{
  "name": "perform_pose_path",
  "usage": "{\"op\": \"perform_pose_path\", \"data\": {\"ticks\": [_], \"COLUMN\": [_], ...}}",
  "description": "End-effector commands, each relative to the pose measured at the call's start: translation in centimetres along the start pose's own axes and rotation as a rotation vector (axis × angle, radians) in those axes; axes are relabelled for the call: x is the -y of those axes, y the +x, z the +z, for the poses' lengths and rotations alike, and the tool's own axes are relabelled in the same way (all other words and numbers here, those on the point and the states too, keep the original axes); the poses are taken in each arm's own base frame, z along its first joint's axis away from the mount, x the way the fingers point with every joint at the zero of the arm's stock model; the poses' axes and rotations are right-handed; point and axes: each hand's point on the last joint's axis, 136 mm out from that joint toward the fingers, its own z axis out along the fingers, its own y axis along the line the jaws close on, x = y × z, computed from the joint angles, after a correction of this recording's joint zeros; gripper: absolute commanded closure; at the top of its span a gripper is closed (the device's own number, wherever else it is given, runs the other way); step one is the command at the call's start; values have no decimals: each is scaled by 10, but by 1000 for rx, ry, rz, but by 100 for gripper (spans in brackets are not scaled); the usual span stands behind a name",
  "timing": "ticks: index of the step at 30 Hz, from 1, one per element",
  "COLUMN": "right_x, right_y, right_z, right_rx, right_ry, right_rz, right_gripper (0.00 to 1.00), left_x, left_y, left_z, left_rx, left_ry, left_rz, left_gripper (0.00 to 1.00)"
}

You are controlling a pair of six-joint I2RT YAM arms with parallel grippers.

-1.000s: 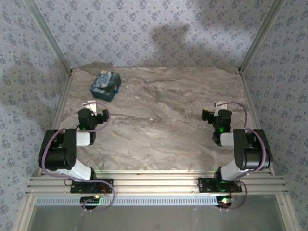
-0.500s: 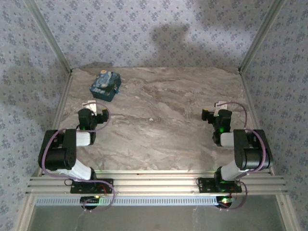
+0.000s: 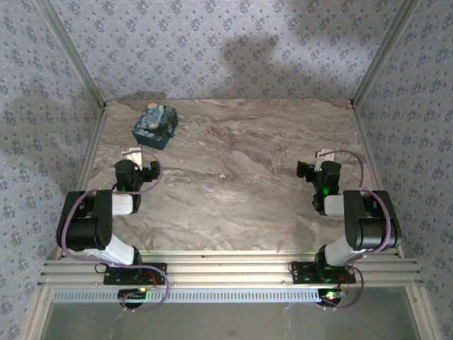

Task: Unlock the padlock with the key

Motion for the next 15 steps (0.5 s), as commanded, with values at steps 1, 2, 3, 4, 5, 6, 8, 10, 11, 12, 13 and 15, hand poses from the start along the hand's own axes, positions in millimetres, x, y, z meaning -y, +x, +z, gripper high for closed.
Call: {"op": "perform_pose_path", "data": {"ticks": [1, 2, 3, 4, 5, 6, 8, 10, 11, 12, 13, 15], "right_x": [-1, -1, -1, -1, -2, -1, -1, -1, 0, -1, -1, -3], "right_y": [-6, -7, -7, -7, -6, -7, -6, -7, -7, -7, -7, -9], "right_z": [2, 2, 2, 2, 2, 2, 2, 2, 2, 2, 1, 1], "right_rx": [11, 13, 12, 12, 11, 12, 11, 11, 10, 12, 14, 12], "right_ry": [-7, -7, -7, -6, -7, -7, -6, -8, -8, -11, -13, -20], "right_rz": [-13, -12, -12, -12, -13, -12, -12, -11, -10, -9, -9, -15], "right_gripper": [0, 0, 0, 0, 0, 0, 0, 0, 0, 0, 0, 0], "left_x": [2, 2, 2, 2, 2, 2, 2, 2, 1, 0, -2, -13], "left_y": [-6, -6, -5, -6, -6, -6, -5, -7, -8, -11, -15, -23], "left_z": [1, 1, 1, 1, 1, 1, 1, 1, 1, 0, -2, -6], "left_rx": [12, 13, 11, 12, 11, 12, 12, 16, 14, 9, 7, -11], "left_ry": [15, 14, 14, 13, 14, 13, 13, 13, 8, 2, -8, -73], "left_rz": [-10, -10, -10, -11, -10, -10, -10, -12, -13, -15, -18, -45], "left_gripper": [2, 2, 2, 2, 2, 2, 2, 2, 2, 2, 2, 2]}}
